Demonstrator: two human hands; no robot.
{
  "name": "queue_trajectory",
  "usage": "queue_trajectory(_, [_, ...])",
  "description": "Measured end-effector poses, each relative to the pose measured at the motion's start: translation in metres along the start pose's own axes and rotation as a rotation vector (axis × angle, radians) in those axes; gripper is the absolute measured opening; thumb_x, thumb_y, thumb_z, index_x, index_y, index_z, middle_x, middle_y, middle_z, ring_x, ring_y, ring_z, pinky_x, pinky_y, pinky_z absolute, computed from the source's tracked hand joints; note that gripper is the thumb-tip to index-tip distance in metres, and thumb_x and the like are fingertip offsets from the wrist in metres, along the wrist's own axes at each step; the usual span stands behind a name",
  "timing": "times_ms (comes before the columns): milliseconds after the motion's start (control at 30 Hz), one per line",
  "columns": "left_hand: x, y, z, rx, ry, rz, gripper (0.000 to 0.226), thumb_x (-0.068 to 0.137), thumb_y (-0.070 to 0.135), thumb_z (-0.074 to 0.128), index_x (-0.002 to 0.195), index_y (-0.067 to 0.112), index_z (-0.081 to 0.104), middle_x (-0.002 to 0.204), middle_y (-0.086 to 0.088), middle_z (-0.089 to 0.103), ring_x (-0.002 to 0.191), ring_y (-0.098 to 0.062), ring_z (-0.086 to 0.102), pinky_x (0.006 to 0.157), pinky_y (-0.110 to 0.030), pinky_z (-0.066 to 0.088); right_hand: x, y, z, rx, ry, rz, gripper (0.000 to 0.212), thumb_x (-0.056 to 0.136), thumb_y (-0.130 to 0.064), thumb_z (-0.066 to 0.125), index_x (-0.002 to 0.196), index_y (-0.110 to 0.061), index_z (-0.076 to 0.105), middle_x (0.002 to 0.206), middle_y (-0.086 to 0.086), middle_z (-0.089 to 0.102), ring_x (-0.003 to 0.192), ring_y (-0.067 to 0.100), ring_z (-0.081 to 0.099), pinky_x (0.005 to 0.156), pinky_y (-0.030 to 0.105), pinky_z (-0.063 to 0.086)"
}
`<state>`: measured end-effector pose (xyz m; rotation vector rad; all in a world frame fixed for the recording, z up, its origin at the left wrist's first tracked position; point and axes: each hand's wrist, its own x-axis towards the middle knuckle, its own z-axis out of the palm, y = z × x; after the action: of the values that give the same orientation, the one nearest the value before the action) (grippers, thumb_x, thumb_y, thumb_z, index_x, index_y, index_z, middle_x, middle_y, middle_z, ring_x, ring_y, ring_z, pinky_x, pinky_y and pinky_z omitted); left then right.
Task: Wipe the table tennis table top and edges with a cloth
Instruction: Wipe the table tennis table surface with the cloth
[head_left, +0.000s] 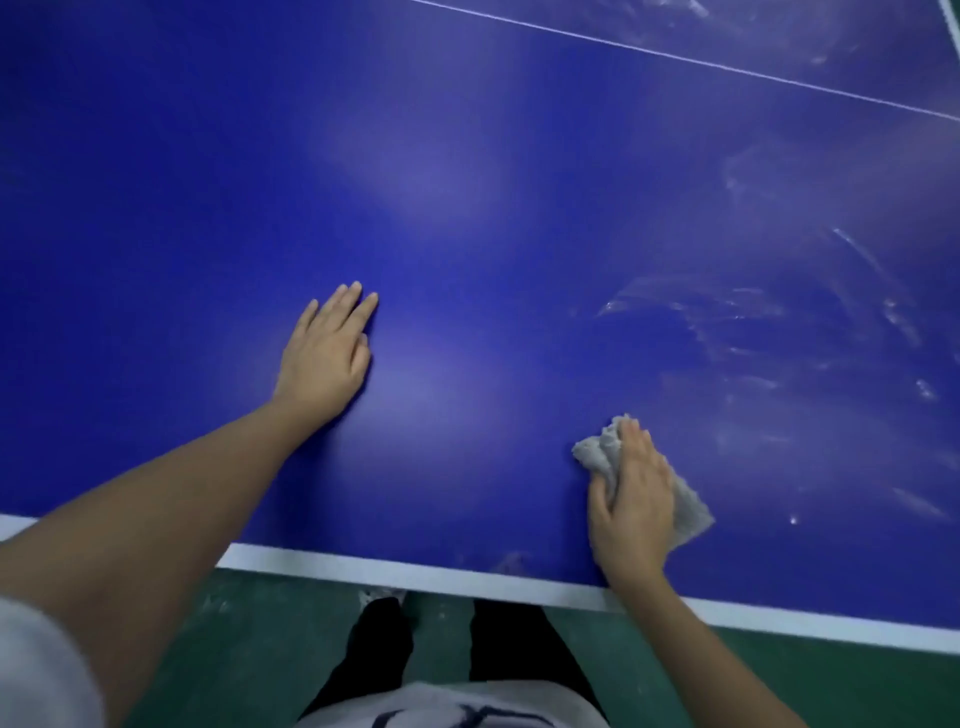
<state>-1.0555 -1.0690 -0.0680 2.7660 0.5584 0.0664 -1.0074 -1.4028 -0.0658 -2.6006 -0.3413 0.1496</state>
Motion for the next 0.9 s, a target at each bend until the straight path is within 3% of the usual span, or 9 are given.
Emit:
queue_trajectory(100, [-0.035, -0.009, -0.008, -0.093, 0.017, -0.007, 0.045, 0.095, 0.003, 0.037, 0.14, 0.004, 0.04, 0.149, -0.013, 0.034, 0.141, -0.025, 0.026, 0.116, -0.038, 0.012, -0.049, -0.053, 0.032, 0.011, -0.045, -0.068, 0.06, 0.08, -0.005, 0.058, 0.138, -0.001, 0.044, 0.143, 0.013, 0.045, 0.134, 0.029, 0.04, 0.113, 0.03, 0.013])
queue_trajectory(233, [-0.08, -0.045, -0.023, -0.059, -0.022, 0.095, 0.043, 0.094, 0.007, 0.035, 0.136, 0.002, 0.045, 0.145, -0.015, 0.04, 0.137, -0.028, 0.033, 0.114, -0.04, 0.018, -0.034, -0.128, 0.066, -0.033, -0.137, -0.196, 0.061, 0.083, -0.01, 0.057, 0.141, -0.003, 0.04, 0.146, 0.01, 0.041, 0.138, 0.025, 0.034, 0.114, 0.031, 0.013])
queue_trajectory(367, [-0.098, -0.061, -0.028, -0.11, -0.036, 0.098, 0.043, 0.096, 0.012, 0.033, 0.136, 0.0, 0.044, 0.145, -0.015, 0.039, 0.138, -0.028, 0.032, 0.115, -0.038, 0.015, -0.037, -0.179, 0.085, 0.0, -0.421, -0.59, 0.055, 0.075, -0.01, 0.057, 0.13, -0.005, 0.051, 0.133, 0.011, 0.054, 0.126, 0.028, 0.047, 0.107, 0.034, 0.026])
queue_trajectory(500, [-0.099, -0.062, -0.028, -0.142, -0.02, 0.086, 0.04, 0.099, 0.01, 0.035, 0.137, 0.002, 0.043, 0.147, -0.013, 0.037, 0.14, -0.024, 0.028, 0.116, -0.035, 0.012, -0.077, -0.156, 0.078, 0.014, -0.535, -0.802, 0.055, 0.074, -0.012, 0.061, 0.129, -0.013, 0.058, 0.136, 0.002, 0.055, 0.13, 0.017, 0.046, 0.111, 0.024, 0.016])
queue_trajectory(600, [-0.1, -0.062, -0.023, -0.15, -0.022, 0.06, 0.042, 0.099, 0.012, 0.034, 0.14, 0.004, 0.039, 0.149, -0.01, 0.034, 0.142, -0.021, 0.023, 0.116, -0.033, 0.009, -0.091, -0.113, 0.054, 0.025, -0.476, -0.704, 0.056, 0.07, -0.012, 0.061, 0.126, -0.015, 0.061, 0.133, -0.001, 0.058, 0.128, 0.016, 0.049, 0.111, 0.028, 0.023])
queue_trajectory(767, [-0.114, -0.038, -0.014, -0.184, -0.032, 0.024, 0.043, 0.099, 0.015, 0.034, 0.14, 0.004, 0.039, 0.151, -0.011, 0.031, 0.142, -0.021, 0.021, 0.116, -0.033, 0.007, -0.114, -0.051, 0.018, -0.008, -0.206, -0.391, 0.053, 0.072, -0.013, 0.054, 0.124, -0.013, 0.061, 0.131, -0.001, 0.058, 0.127, 0.016, 0.047, 0.109, 0.033, 0.028])
queue_trajectory(867, [-0.13, -0.001, -0.01, -0.281, -0.091, 0.097, 0.039, 0.096, 0.009, 0.038, 0.133, 0.001, 0.048, 0.143, -0.014, 0.042, 0.139, -0.023, 0.031, 0.115, -0.032, 0.01, -0.133, -0.03, 0.012, 0.04, -0.049, -0.228, 0.049, 0.068, -0.002, 0.054, 0.116, -0.006, 0.065, 0.119, 0.006, 0.066, 0.117, 0.027, 0.058, 0.104, 0.033, 0.037])
queue_trajectory(900, [-0.138, 0.015, -0.009, -0.334, -0.115, 0.143, 0.038, 0.094, 0.008, 0.039, 0.128, 0.0, 0.054, 0.137, -0.016, 0.05, 0.135, -0.025, 0.038, 0.114, -0.033, 0.013, -0.143, -0.025, 0.012, 0.108, 0.024, -0.15, 0.044, 0.069, 0.002, 0.054, 0.111, -0.005, 0.067, 0.11, 0.008, 0.068, 0.109, 0.03, 0.062, 0.099, 0.027, 0.041])
